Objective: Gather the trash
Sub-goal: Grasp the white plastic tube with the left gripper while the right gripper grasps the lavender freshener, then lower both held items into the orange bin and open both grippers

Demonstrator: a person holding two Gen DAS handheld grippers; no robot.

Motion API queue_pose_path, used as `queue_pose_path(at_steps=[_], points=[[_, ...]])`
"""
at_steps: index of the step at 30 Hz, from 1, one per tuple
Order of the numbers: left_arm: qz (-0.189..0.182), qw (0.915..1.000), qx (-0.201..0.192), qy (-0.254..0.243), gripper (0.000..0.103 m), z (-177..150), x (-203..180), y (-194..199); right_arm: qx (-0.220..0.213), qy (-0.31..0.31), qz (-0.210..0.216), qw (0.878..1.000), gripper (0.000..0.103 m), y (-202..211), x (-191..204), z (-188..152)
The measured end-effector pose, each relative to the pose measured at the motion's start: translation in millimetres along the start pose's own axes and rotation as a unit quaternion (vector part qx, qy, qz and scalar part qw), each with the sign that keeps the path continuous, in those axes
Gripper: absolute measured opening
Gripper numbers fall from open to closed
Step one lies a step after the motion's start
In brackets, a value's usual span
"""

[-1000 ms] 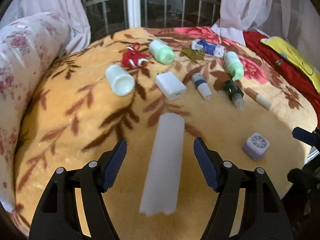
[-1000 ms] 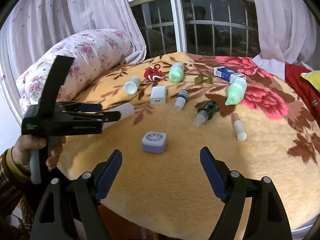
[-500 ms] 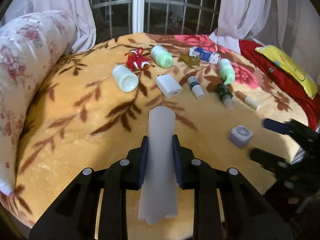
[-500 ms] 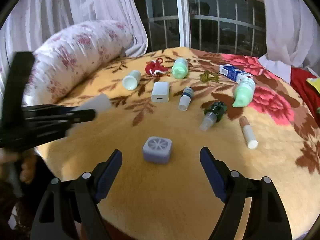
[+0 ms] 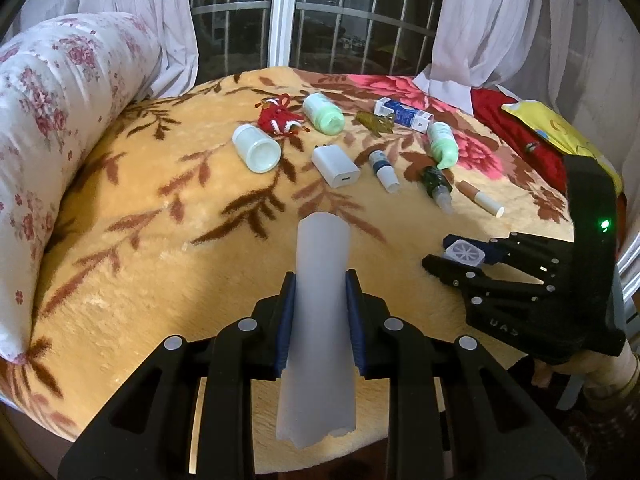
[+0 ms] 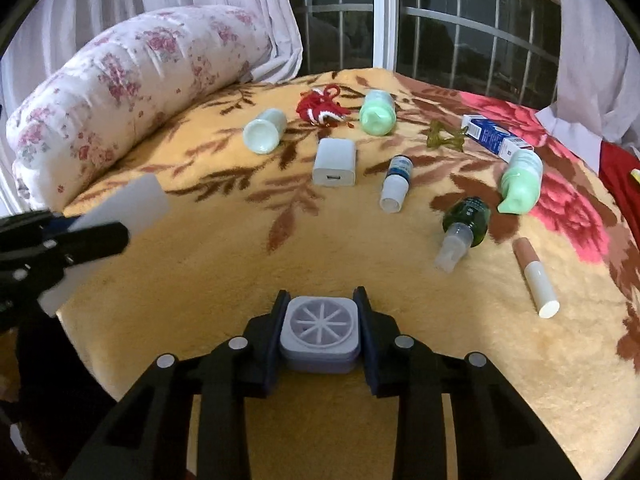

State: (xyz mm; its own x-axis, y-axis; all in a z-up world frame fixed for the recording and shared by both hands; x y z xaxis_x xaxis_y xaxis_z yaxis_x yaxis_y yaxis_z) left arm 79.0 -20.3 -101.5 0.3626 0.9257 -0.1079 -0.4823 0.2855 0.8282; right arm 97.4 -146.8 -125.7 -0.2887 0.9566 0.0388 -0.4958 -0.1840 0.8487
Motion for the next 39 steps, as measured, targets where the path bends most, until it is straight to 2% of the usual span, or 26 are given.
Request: queue_pose_path(at_steps=[8, 13, 16, 20, 24, 26, 31, 32, 33, 34, 35, 36, 39], points=[[-0.018, 0.9996, 0.008, -0.022, 0.024, -17.3, -18.1, 9.6, -0.039, 0.033, 0.030, 0.998, 0.032, 44.7, 24.6, -9.4], [-0.042, 0.9976, 0.030, -0.047, 0.024, -46.3, -33.2, 21.0, -0.025, 0.064, 0.070, 0.995, 0.032, 65.1, 50.9, -33.0], [-0.058, 0.9949, 0.056, -0.060, 0.024, -69.1, -39.1, 22.6, 0.004, 0.091, 0.095, 0.991, 0.032, 65.8, 70.1, -56.6], [-0.078, 0.9868, 0.119, -0.077, 0.025, -115.2, -45.5, 12.2, 0.057, 0.121, 0.121, 0.984, 0.032, 52.2, 93.0, -96.2], [-0.078, 0.9788, 0.170, -0.084, 0.025, -152.4, -43.9, -7.6, 0.118, 0.125, 0.130, 0.977, 0.032, 22.2, 106.1, -134.7], [-0.082, 0.9721, 0.204, -0.083, 0.025, -172.9, -44.2, -22.6, 0.142, 0.126, 0.129, 0.973, 0.032, 6.2, 109.3, -150.4], [-0.074, 0.9623, 0.248, -0.084, 0.026, -200.5, -45.0, -47.1, 0.202, 0.128, 0.127, 0.963, 0.032, -23.1, 112.6, -182.4], [-0.071, 0.9610, 0.254, -0.084, 0.030, -203.4, -44.8, -50.0, 0.210, 0.131, 0.130, 0.960, 0.032, -24.8, 114.0, -185.8], [-0.067, 0.9592, 0.261, -0.084, 0.036, -206.4, -44.5, -53.5, 0.215, 0.134, 0.131, 0.958, 0.039, -26.1, 115.1, -189.1], [-0.063, 0.9577, 0.269, -0.081, 0.042, -208.5, -42.7, -56.5, 0.219, 0.136, 0.132, 0.957, 0.046, -26.6, 115.7, -190.9], [-0.057, 0.9570, 0.274, -0.077, 0.057, -209.6, -40.9, -58.7, 0.223, 0.136, 0.130, 0.956, 0.063, -27.0, 115.6, -192.6], [-0.048, 0.9567, 0.278, -0.073, 0.064, -210.0, -38.6, -60.9, 0.220, 0.137, 0.126, 0.958, 0.066, -26.2, 114.8, -191.8], [-0.045, 0.9574, 0.276, -0.072, 0.064, -209.4, -37.5, -62.0, 0.211, 0.133, 0.126, 0.960, 0.066, -22.4, 112.3, -188.4]])
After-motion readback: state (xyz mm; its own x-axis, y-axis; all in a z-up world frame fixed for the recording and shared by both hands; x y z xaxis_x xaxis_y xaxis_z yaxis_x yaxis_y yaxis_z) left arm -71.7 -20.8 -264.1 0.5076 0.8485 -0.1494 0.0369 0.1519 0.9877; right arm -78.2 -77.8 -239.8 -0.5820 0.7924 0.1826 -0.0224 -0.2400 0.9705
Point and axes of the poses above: each gripper's, at about its wrist camera, not at the fingertips, and y roughly against the way its jaws point, x to its left, z to its top, the point moved 10 cm from there along -y, roughly the way its jaws point, and after that the axes turned 12 degrees about x, right-handed, at the moved point
